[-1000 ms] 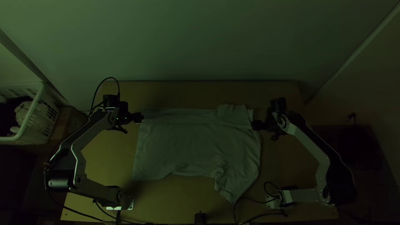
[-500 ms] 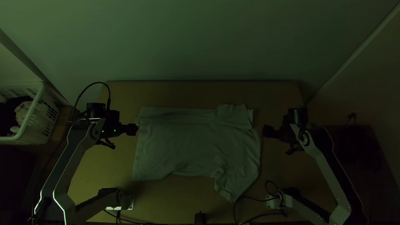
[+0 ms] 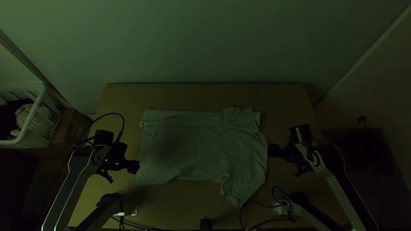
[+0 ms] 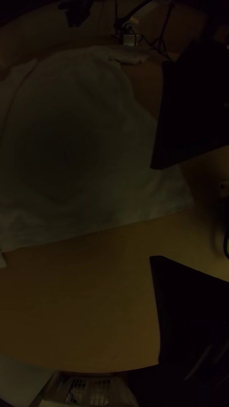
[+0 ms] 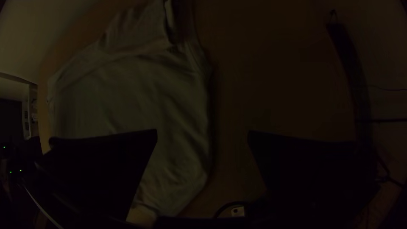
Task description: Fold the t-shirt
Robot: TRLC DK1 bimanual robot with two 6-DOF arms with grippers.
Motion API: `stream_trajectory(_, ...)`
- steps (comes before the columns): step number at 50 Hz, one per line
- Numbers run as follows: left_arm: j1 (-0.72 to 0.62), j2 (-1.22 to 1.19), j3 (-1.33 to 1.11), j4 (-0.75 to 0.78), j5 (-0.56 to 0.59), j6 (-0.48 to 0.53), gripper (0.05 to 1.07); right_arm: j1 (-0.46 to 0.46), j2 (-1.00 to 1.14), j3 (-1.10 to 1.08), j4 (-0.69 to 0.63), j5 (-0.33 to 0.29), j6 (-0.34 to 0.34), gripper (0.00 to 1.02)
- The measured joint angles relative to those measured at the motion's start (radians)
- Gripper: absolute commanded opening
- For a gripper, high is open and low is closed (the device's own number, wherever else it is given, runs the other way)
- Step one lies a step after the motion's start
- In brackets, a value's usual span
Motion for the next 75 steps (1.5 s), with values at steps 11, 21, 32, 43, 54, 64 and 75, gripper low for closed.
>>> stream_trajectory(11,-0.114,-0.005,-0.047,-0.064,-0.048,-0.006,1.03,0.027,-0.011,-0.01,-0.064,-0.05,0.073,0.94)
stream_trajectory(21,-0.164,0.022,-0.047,-0.081,-0.084,-0.016,1.03,0.04,-0.011,-0.035,-0.08,-0.057,0.084,0.93)
stream_trajectory(32,-0.235,0.133,-0.047,-0.085,-0.123,-0.024,1.03,0.046,0.011,-0.035,-0.083,-0.057,0.088,0.93)
stream_trajectory(43,-0.301,0.225,-0.047,-0.084,-0.131,-0.028,1.02,0.053,0.075,-0.035,-0.083,-0.059,0.088,0.92)
stream_trajectory(54,-0.334,0.346,-0.047,-0.072,-0.139,-0.04,1.01,0.053,0.122,-0.035,-0.082,-0.073,0.087,0.92)
stream_trajectory(64,-0.357,0.431,-0.047,-0.061,-0.14,-0.05,0.92,0.053,0.133,-0.035,-0.079,-0.08,0.087,0.92)
stream_trajectory(75,-0.393,0.474,-0.047,-0.047,-0.142,-0.05,0.53,0.059,0.134,-0.04,-0.068,-0.11,0.087,0.92)
